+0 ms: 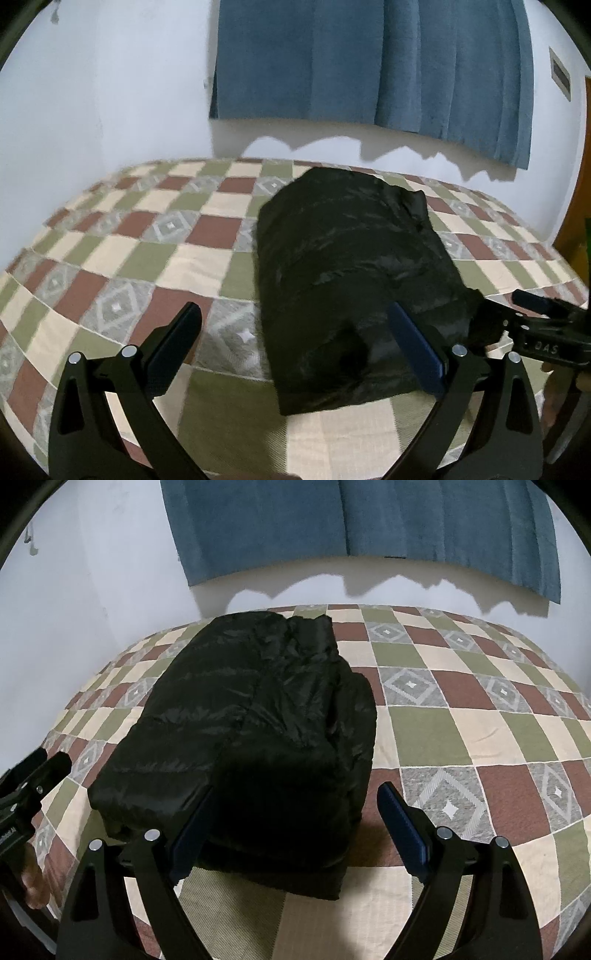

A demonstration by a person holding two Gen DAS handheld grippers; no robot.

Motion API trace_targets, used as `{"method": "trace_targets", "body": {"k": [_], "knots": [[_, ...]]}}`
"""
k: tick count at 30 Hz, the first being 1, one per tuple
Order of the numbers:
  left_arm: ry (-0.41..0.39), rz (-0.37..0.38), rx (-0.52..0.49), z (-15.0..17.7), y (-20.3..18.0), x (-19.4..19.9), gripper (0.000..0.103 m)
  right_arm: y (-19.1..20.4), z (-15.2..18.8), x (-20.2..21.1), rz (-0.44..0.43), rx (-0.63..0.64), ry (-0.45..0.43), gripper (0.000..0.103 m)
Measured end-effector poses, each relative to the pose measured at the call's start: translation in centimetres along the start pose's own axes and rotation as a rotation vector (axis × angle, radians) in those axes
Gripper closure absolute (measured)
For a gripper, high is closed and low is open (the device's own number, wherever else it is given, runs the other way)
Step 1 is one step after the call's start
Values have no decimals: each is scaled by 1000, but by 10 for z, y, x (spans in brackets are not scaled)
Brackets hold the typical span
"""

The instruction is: Fold small clothes

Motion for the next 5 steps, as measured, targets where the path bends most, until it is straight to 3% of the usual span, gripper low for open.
{"method": "trace_targets", "body": {"k": [5], "knots": [[16, 2, 35, 2, 3, -4, 3, -13, -4, 0, -8, -34, 4, 17]]}}
Point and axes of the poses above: each gripper's, at about its wrist camera, not at the fingertips, and x roughly against the way its jaws point, y to its left, z to its underside, the point moved 7 cm from there along -x, roughly the way its jaws point, and after that the axes turned 5 degrees about -x, right-handed, at the moved point
